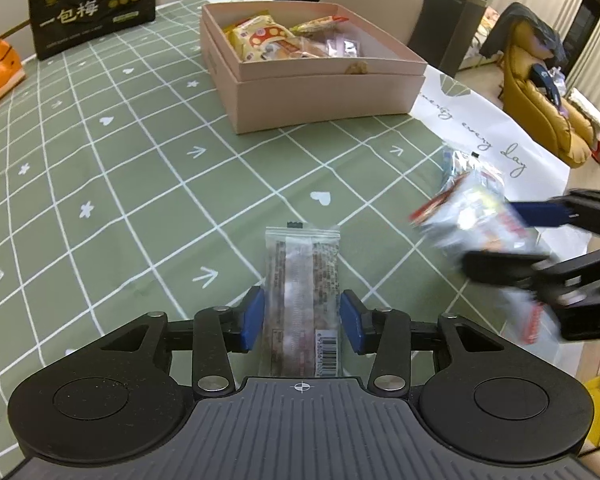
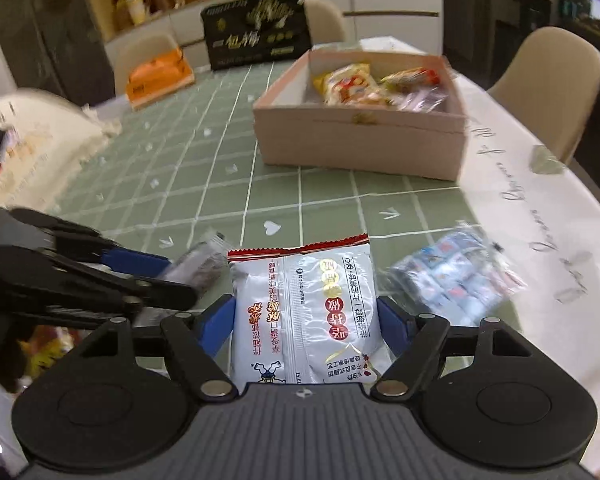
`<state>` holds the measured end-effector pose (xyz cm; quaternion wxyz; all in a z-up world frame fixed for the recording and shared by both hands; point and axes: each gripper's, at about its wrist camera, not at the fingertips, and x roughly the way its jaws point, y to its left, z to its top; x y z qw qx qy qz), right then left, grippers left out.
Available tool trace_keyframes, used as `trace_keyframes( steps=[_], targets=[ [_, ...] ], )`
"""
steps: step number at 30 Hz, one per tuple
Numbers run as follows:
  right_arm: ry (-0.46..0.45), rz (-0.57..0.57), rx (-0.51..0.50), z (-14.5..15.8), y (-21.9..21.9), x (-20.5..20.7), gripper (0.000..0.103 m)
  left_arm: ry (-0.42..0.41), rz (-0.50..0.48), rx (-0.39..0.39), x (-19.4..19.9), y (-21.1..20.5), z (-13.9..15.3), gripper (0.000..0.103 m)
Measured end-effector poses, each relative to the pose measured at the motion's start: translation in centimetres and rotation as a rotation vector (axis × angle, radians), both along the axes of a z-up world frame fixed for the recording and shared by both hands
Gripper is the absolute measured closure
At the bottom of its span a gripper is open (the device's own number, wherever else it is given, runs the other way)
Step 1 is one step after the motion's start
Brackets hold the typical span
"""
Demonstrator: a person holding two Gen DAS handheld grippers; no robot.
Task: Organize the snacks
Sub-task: 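Drop the panda bag into the pink box with right while left releases the cereal bar there, then grasp the red-gold chicken snack bag with left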
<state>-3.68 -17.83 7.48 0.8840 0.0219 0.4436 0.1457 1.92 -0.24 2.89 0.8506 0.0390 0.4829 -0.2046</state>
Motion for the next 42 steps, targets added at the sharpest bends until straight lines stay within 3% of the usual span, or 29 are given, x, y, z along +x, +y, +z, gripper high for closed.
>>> trace_keyframes(
  steps=[2, 4, 8, 11, 15, 17, 18, 21, 25, 29, 33, 37, 39, 42],
  targets=[
    [-0.018, -0.037, 0.006, 1.1, -1.0, -0.8, 0.027, -0.022, -0.010, 0.047, -0.2, -1.0, 0.0, 0.056],
    [-0.031, -0.076, -0.002, 1.9, -1.9, -1.3, 0.027, -0.061, -0.051, 0.084, -0.7, -1.9, -0.1, 0.062],
    [-0.048, -0.145, -0.056, 3.2, -3.2, -2.2, 0.027, -0.139, -0.082, 0.021, -2.0, -1.9, 1.4, 0.066],
    [-0.061, -0.183, -0.078, 4.0, -4.3, -3.4, 0.027, -0.196, -0.038, -0.134, -0.6, -1.0, 5.8, 0.066],
    [-0.074, -0.225, -0.074, 5.1, -5.5, -4.0, 0.027, -0.341, -0.022, -0.263, 4.2, -1.8, 13.7, 0.063],
    [-0.091, -0.231, -0.068, 5.8, -5.6, -3.8, 0.027, -0.331, -0.002, -0.308, 8.0, -2.8, 16.5, 0.054],
    [-0.098, -0.232, -0.068, 6.1, -5.6, -3.5, 0.027, -0.291, -0.005, -0.311, 10.1, -3.4, 17.0, 0.056],
    [-0.112, -0.236, -0.067, 6.8, -5.1, -2.5, 0.027, -0.278, 0.053, -0.310, 12.7, -3.0, 16.6, 0.057],
    [-0.118, -0.235, -0.043, 7.7, -4.8, -1.4, 0.027, -0.311, 0.052, -0.317, 9.2, -0.4, 14.5, 0.057],
    [-0.167, -0.230, 0.003, 9.7, -4.9, 1.5, 0.027, -0.175, 0.074, -0.293, 7.2, 1.7, 9.6, 0.057],
    [-0.288, -0.223, 0.014, 13.4, -3.9, 8.8, 0.023, -0.081, 0.093, -0.247, 5.5, 3.3, 6.2, 0.057],
    [-0.215, -0.181, -0.021, 13.6, -3.1, 15.8, 0.021, -0.069, 0.091, -0.174, 2.1, 6.9, 5.5, 0.057],
    [-0.201, -0.198, -0.048, 12.7, -3.0, 15.9, 0.021, -0.056, 0.089, -0.146, 0.1, 9.2, 5.1, 0.057],
    [-0.145, -0.135, -0.022, 10.2, -2.6, 13.4, 0.021, -0.003, 0.116, -0.104, -3.5, 12.6, 4.0, 0.057]
  ],
)
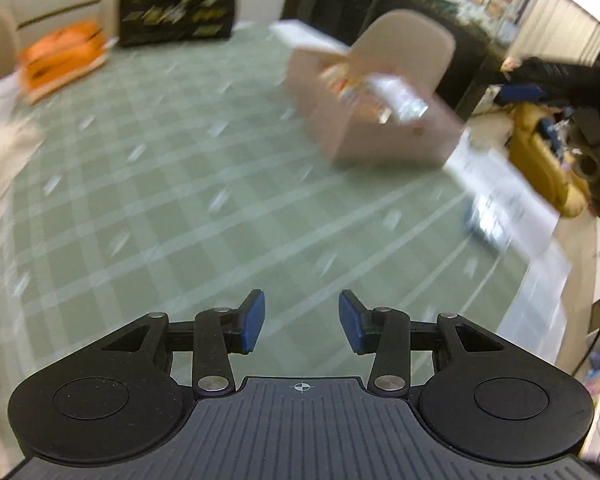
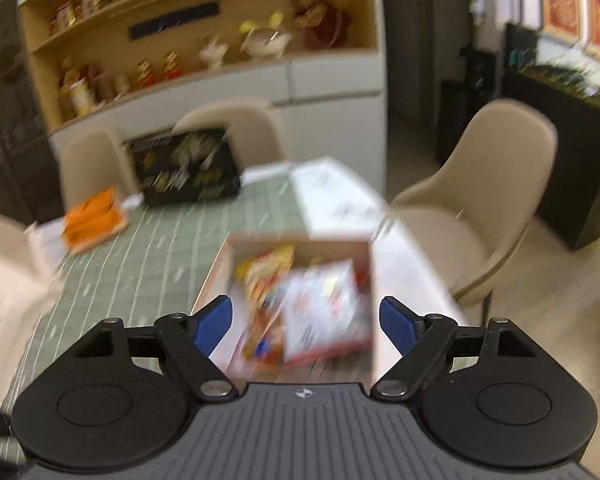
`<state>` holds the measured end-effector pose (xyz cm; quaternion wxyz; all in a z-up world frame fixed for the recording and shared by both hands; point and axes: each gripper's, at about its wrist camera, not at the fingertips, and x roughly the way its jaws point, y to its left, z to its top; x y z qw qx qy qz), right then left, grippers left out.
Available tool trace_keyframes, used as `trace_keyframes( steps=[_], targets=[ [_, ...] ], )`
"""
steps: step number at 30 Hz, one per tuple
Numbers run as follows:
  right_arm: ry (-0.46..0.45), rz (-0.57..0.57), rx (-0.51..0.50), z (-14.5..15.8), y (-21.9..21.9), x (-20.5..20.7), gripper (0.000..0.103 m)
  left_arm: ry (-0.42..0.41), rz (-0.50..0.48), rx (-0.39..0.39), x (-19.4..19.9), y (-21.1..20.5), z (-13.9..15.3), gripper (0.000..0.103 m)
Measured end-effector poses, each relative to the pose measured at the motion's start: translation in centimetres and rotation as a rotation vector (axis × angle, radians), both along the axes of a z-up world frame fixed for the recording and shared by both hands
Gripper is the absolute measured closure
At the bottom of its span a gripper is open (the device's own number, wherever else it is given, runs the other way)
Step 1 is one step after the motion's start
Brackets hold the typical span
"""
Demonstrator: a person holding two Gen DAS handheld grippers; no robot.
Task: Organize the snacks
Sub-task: 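Grasp the red-gold chicken snack bag with left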
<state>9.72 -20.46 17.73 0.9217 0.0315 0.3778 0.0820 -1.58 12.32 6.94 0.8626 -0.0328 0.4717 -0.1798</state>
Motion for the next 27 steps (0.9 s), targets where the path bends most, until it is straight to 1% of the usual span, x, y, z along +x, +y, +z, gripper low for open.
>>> trace_keyframes(
  steps=[2, 5, 7, 10, 11, 12, 13, 14, 16, 19, 22, 25, 27],
  targets=[
    [0.064, 0.070, -0.007, -2.4, 1.0, -2.1, 0.021, 0.040, 0.012, 0.012, -2.4, 1.8, -0.4, 0.057],
    [0.159, 0.151, -0.083, -6.4, 2.5, -5.7, 0.021, 0.090, 0.007, 0.018, -6.1, 3.6, -0.7, 0.057],
    [0.197, 0.189, -0.116, -8.3, 3.2, -7.7, 0.022, 0.099, 0.003, 0.027, -8.2, 3.9, -0.8, 0.057],
    [0.216, 0.211, -0.112, -9.5, 3.3, -9.7, 0.021, 0.107, -0.010, 0.060, -9.3, 2.9, -1.6, 0.057],
    [0.221, 0.212, -0.098, -9.7, 3.2, -10.2, 0.022, 0.106, -0.018, 0.084, -9.2, 2.1, -2.1, 0.057],
    [0.225, 0.216, -0.084, -9.8, 3.1, -10.6, 0.021, 0.104, -0.030, 0.113, -9.0, 1.2, -2.6, 0.054],
    [0.228, 0.220, -0.079, -9.9, 3.3, -10.8, 0.022, 0.087, -0.037, 0.132, -9.0, 0.4, -2.9, 0.050],
    [0.230, 0.221, -0.083, -10.1, 3.3, -11.0, 0.022, 0.060, -0.045, 0.146, -8.8, -0.5, -2.9, 0.049],
    [0.227, 0.224, -0.095, -10.2, 3.6, -11.4, 0.021, 0.036, -0.055, 0.157, -8.0, -1.9, -2.9, 0.049],
    [0.202, 0.215, -0.140, -10.2, 3.5, -11.8, 0.021, -0.007, -0.078, 0.148, -6.4, -4.0, -3.0, 0.050],
    [0.167, 0.185, -0.186, -10.3, 2.6, -12.3, 0.021, -0.041, -0.087, 0.137, -4.5, -6.0, -3.3, 0.051],
    [0.127, 0.117, -0.184, -10.1, 0.7, -11.4, 0.021, -0.064, -0.030, 0.103, -1.6, -7.8, -3.8, 0.051],
    [0.117, 0.044, -0.163, -10.4, -0.9, -10.1, 0.021, -0.078, 0.011, 0.081, 0.2, -8.6, -3.9, 0.051]
  ],
)
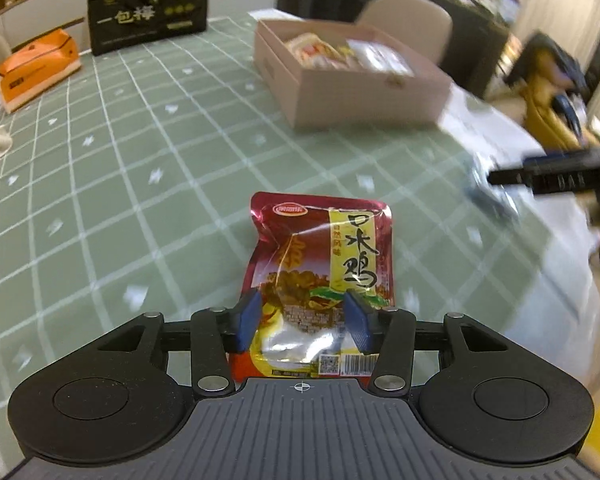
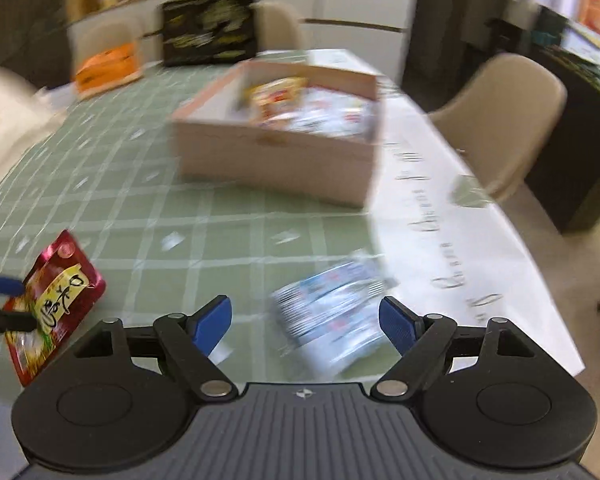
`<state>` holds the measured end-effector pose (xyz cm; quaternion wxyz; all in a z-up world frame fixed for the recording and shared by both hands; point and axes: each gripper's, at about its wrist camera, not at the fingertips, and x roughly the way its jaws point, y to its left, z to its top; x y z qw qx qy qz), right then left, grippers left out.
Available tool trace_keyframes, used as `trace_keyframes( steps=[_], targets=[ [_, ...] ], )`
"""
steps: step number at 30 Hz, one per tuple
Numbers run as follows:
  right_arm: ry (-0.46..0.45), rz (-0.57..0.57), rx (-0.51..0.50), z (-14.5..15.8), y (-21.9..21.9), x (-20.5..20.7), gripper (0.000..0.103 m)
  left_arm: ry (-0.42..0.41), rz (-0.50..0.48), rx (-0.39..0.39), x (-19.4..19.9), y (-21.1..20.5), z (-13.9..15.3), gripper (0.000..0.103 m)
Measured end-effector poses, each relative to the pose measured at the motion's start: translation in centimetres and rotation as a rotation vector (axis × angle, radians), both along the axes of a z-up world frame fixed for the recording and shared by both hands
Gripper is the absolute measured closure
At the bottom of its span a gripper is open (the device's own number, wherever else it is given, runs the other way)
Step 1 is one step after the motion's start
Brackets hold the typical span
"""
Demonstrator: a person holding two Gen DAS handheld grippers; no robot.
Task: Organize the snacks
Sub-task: 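Set the red-gold snack bag down on the table with left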
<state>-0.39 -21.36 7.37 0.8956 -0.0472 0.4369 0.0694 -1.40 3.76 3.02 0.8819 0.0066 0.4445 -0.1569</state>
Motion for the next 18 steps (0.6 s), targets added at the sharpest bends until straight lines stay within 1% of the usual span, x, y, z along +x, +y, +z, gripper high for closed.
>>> trace_keyframes(
  steps=[3, 5, 7, 10, 12, 15, 16, 18],
  targets=[
    [0.016, -0.072, 0.013, -1.1, -1.5, 2.1, 0.022, -0.005, 0.032, -0.043, 2.5, -1.0, -0.2, 0.051],
    [0.046, -0.103, 0.029, -2.0, -1.6, 2.9, 0.029, 0.001, 0.043, -0.071, 3.4, -1.2, -0.3, 0.053],
    [0.067, -0.111, 0.089, -2.1, -1.0, 2.7, 0.031, 0.015, 0.062, -0.105, 3.4, -0.5, 0.0, 0.055],
    [0.072, -0.082, 0.089, -1.8, 1.9, 1.0, 0.031, 0.019, 0.100, -0.136, 2.5, 0.8, 0.4, 0.055],
    [0.087, -0.032, 0.153, -1.6, 3.9, -0.2, 0.029, 0.031, 0.125, -0.158, 1.8, 2.0, 0.5, 0.055],
    [0.156, 0.085, 0.311, -1.3, 6.8, -0.9, 0.029, 0.046, 0.158, -0.169, 0.8, 3.6, 0.9, 0.055],
    [0.167, 0.100, 0.343, -1.2, 7.6, -0.8, 0.029, 0.047, 0.172, -0.169, 0.3, 4.2, 1.0, 0.055],
    [0.151, 0.099, 0.353, -1.0, 9.0, -0.4, 0.028, 0.041, 0.204, -0.173, -0.5, 5.3, 1.5, 0.055]
  ],
)
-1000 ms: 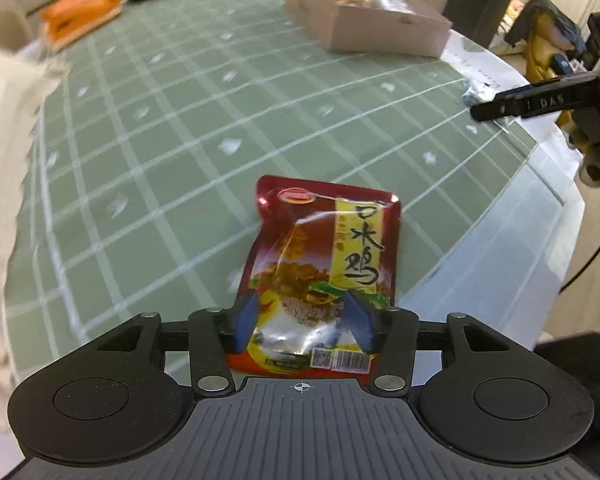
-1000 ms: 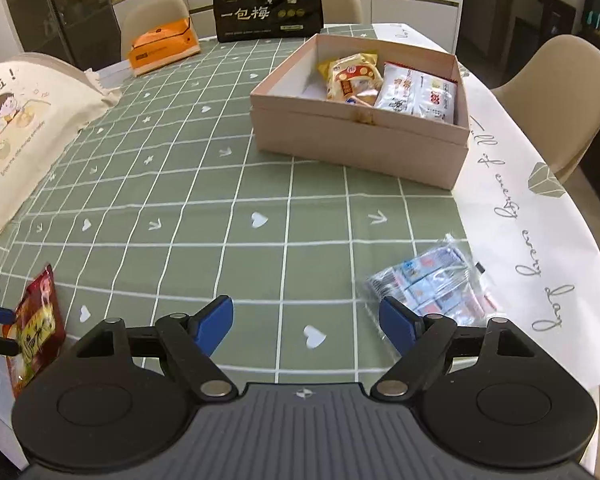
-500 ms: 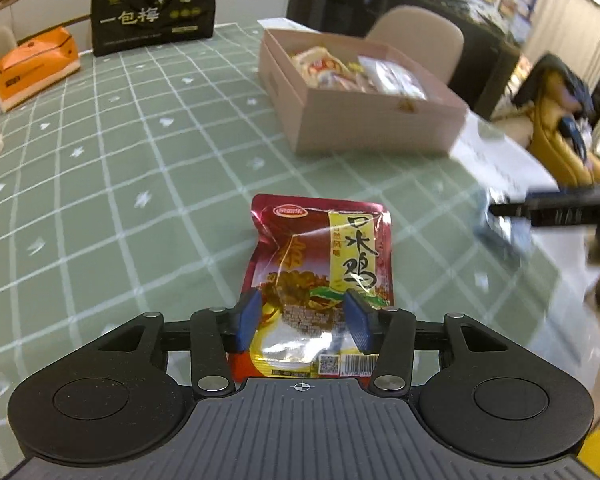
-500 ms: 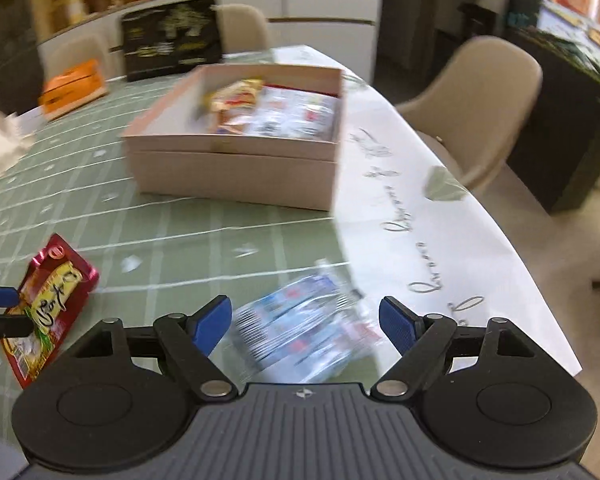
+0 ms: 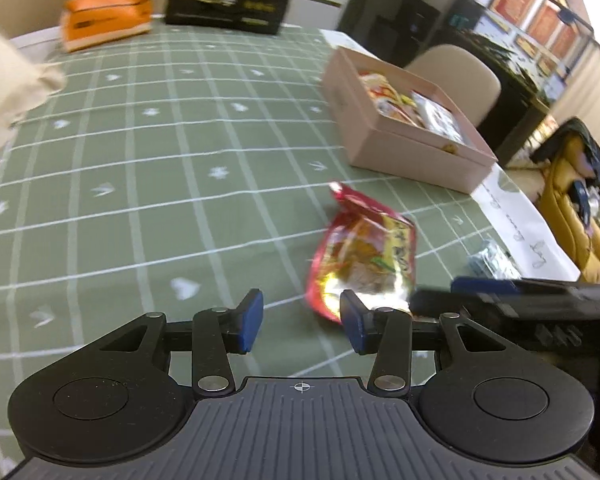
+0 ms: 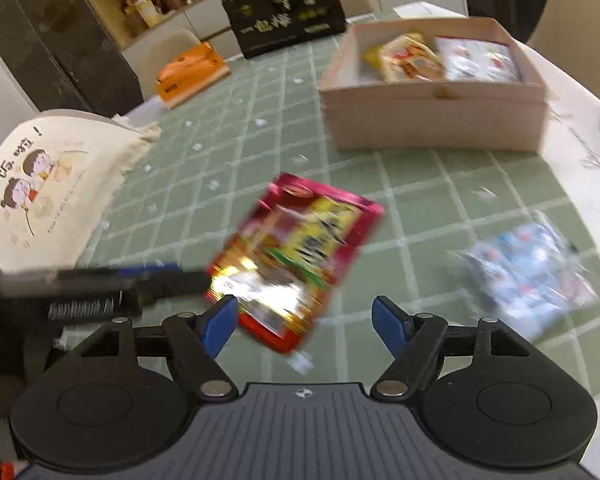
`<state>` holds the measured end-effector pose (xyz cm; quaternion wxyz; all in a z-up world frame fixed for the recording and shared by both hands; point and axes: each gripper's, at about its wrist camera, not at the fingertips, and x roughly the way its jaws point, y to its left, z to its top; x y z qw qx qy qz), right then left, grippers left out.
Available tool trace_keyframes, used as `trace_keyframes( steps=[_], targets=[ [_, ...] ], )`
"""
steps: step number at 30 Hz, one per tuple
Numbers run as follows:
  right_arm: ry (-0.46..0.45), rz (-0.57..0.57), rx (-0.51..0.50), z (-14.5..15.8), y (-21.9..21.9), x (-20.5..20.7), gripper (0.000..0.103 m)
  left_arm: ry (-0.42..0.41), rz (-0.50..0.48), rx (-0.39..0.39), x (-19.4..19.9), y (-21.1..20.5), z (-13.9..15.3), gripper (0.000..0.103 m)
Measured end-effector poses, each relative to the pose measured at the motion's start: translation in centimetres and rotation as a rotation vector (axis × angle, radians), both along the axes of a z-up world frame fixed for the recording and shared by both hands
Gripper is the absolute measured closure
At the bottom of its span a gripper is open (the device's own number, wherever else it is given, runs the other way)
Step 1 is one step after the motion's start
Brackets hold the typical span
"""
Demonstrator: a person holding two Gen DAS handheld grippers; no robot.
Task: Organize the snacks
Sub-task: 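Set the red-gold snack bag down on the table with left, then grasp the blue-white candy bag with left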
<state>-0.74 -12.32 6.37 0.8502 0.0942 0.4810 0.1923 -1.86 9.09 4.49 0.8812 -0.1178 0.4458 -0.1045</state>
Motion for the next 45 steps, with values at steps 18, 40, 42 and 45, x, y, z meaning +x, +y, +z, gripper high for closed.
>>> trace_keyframes(
  steps=[18, 40, 42, 45],
  targets=[
    [0.004, -0.333, -0.026, -2.2, -12.8, 1.0, 0.049, 0.057, -0.265, -0.112, 0.7, -6.2, -0.1, 0.055],
    [0.000, -0.356, -0.035, -0.4, -12.8, -8.5, 0.044, 0.020, -0.713, 0.081, 13.1, -20.2, -0.9, 0.067],
    [0.002, -0.323, -0.076, -1.0, -11.5, -8.8, 0.044, 0.024, -0.744, 0.108, 11.4, -19.0, -1.1, 0.067],
    [0.004, -0.316, -0.094, -1.5, -11.2, -9.0, 0.043, 0.081, -0.775, 0.108, 9.4, -16.9, -1.6, 0.065]
  ],
)
